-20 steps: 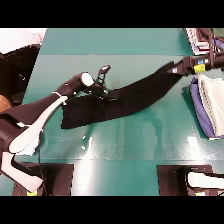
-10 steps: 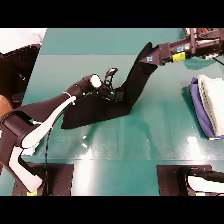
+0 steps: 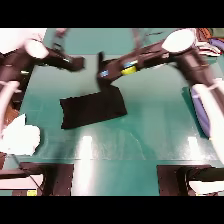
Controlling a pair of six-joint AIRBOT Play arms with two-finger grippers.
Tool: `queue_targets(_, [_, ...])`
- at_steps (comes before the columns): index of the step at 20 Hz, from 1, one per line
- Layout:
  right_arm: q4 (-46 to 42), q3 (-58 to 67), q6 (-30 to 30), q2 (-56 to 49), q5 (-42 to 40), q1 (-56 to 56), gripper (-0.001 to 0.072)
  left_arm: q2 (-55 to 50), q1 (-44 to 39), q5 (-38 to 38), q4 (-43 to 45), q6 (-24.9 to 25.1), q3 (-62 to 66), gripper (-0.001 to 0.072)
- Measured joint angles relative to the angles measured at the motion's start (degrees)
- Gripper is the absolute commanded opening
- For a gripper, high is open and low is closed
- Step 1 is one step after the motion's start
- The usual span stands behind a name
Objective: Fold the shirts.
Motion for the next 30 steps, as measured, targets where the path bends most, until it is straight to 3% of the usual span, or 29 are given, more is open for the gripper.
queue_targets(1, [-0.7, 2.6, -0.4, -3.0, -1.0, 2.8, 0.0516, 2.7, 2.8, -0.9, 1.5, 0.0, 0.0, 0.0030])
queue_targets(2, [-2.1, 5.0, -0.7, -5.6, -1.5, 5.1, 0.0549, 5.0, 5.0, -1.8, 2.5, 0.0, 0.0, 0.0029])
queue_targets(8, [-11.0, 8.8, 0.2, -10.7, 0.2, 7.5, 0.0548, 12.7, 15.0, -6.6, 6.0, 0.0, -0.1, 0.0030])
queue_targets(16, [-14.5, -18.0, 4.8, -0.8, 1.8, -14.4, 0.0552, 14.1, 17.1, -9.8, 6.8, 0.0, -0.2, 0.0030])
queue_targets(21, [-7.4, -26.8, 5.6, -5.3, 1.8, -21.7, 0.0551, 14.1, 17.3, -10.0, 6.6, 0.0, -0.2, 0.0030])
queue_targets(26, [0.5, -23.3, 4.7, -13.8, 2.7, -17.8, 0.0546, 14.1, 17.3, -9.8, 6.5, 0.1, -0.2, 0.0030])
queue_targets(30, [0.5, -15.3, 4.4, -19.3, 2.0, -12.0, 0.0151, 14.1, 17.3, -9.8, 6.4, 0.1, -0.2, 0.0029])
